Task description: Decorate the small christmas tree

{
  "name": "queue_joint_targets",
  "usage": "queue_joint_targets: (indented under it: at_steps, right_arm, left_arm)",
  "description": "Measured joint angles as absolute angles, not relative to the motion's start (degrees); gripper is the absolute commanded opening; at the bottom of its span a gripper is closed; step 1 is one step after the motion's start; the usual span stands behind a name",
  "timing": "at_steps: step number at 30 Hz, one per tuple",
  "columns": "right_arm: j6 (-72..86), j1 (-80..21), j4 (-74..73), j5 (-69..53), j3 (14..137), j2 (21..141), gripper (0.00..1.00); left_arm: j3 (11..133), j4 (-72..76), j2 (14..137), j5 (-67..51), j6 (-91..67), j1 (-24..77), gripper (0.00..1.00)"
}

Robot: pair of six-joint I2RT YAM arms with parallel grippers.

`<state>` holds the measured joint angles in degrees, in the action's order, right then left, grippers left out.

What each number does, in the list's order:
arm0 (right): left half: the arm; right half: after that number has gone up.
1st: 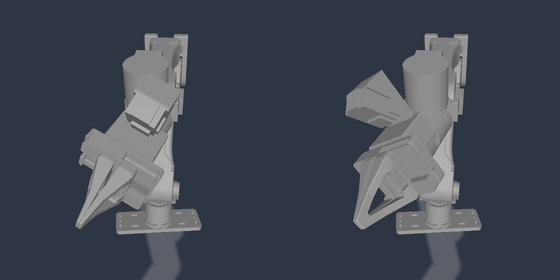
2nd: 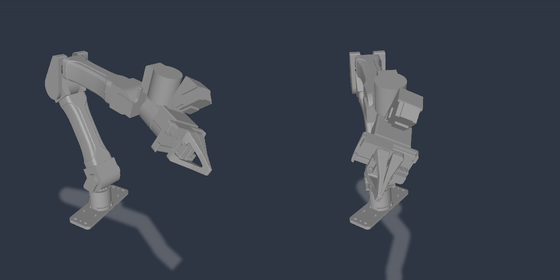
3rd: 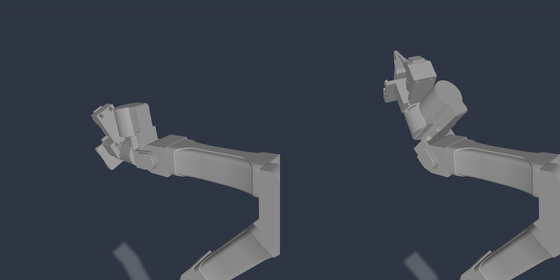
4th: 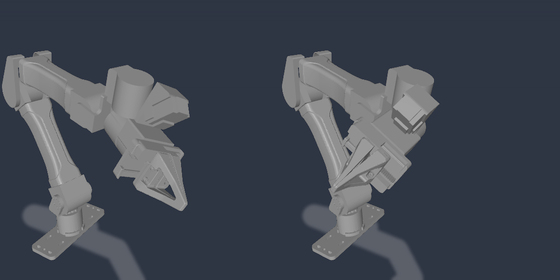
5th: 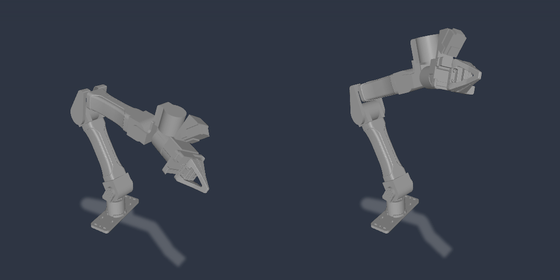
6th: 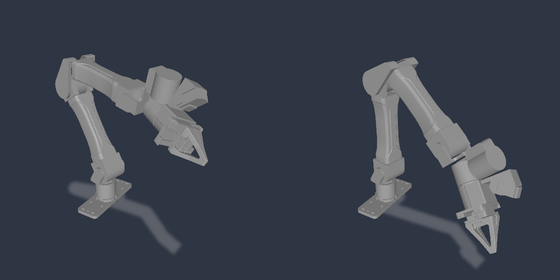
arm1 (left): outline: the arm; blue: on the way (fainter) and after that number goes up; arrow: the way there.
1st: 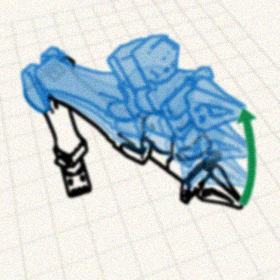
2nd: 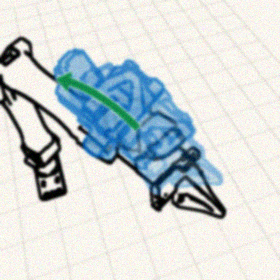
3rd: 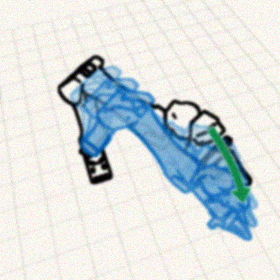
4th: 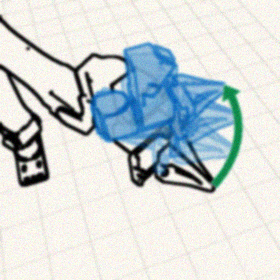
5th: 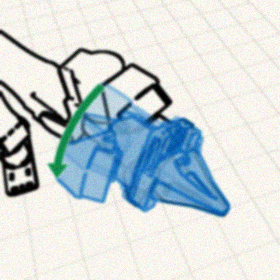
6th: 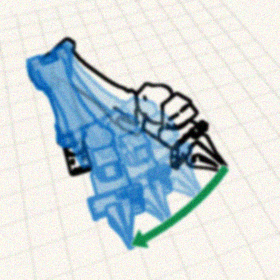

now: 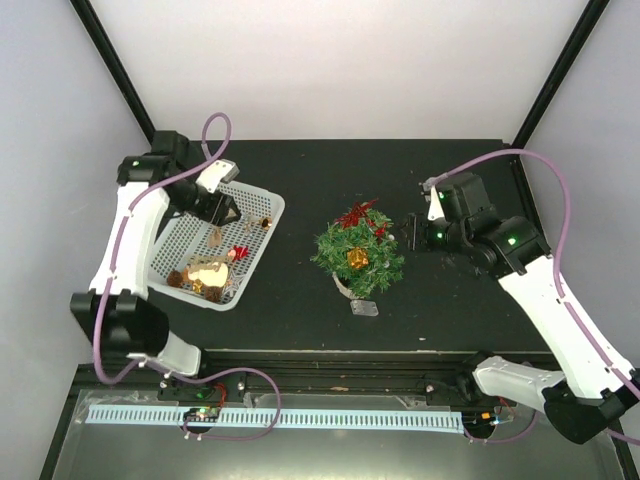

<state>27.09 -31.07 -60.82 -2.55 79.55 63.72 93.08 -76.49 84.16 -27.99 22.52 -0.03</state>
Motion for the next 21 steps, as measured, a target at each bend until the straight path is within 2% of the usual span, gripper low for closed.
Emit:
queue_joint_targets:
  at_steps: [9, 17, 21]
  right_arm:
    - [29.6, -30.7, -62.1, -2.6, 75.8, 66.3, 0.44]
    - [30.4, -30.7, -61.9, -3.0, 73.6, 66.4, 0.45]
    - [30.5, -30.7, -61.8, -3.2, 73.2, 67.0, 0.45]
  left_arm:
    - [93.2, -68.9, 102.8, -15.8, 20.3, -1.1, 0.47]
    - [93.3, -65.1, 110.7, -13.8, 19.1, -1.0, 0.53]
    - [94.1, -63.5, 113.9, -13.2, 17.8, -0.3, 0.51]
